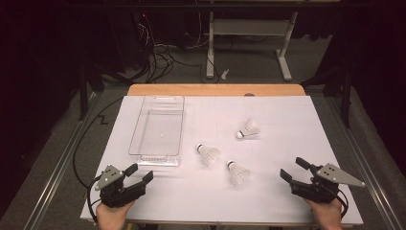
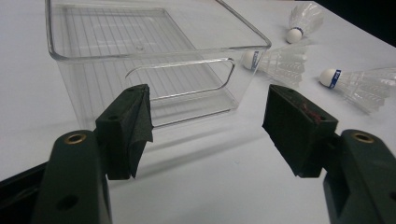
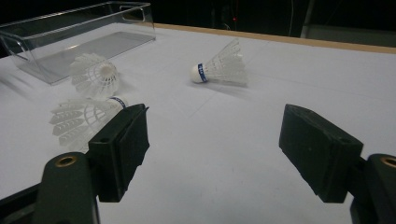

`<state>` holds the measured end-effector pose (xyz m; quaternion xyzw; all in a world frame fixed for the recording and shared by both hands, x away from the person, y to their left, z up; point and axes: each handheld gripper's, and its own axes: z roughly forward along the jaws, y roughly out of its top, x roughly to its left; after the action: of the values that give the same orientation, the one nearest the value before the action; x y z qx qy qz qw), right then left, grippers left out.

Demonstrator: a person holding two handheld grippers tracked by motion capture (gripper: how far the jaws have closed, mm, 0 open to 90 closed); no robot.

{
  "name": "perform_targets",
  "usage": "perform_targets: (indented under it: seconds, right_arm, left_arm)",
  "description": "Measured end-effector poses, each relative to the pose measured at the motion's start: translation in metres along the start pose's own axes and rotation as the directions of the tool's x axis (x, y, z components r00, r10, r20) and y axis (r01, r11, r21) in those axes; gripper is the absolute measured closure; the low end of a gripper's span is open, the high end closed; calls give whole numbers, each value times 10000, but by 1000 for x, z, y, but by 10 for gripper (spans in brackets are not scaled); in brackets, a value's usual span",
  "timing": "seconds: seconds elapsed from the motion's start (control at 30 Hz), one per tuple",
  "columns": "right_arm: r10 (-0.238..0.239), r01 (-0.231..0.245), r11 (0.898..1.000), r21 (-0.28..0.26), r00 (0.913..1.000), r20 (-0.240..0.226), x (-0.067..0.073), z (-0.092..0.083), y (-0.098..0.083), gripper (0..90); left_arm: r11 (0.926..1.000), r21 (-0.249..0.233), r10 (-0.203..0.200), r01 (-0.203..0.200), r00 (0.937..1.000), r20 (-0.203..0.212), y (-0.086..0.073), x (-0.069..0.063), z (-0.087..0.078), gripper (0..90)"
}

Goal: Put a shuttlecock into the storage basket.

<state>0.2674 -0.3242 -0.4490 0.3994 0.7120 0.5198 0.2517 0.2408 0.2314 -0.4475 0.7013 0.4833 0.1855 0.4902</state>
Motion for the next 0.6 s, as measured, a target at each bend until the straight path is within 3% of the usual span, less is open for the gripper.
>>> perform_targets:
  seconds: [0.6]
  right_arm:
    - [8, -8, 10000, 82, 10000, -57, 0, 4, 0, 242]
  left_arm:
    - [9999, -81, -62, 61, 9999, -137, 7, -2, 2, 328]
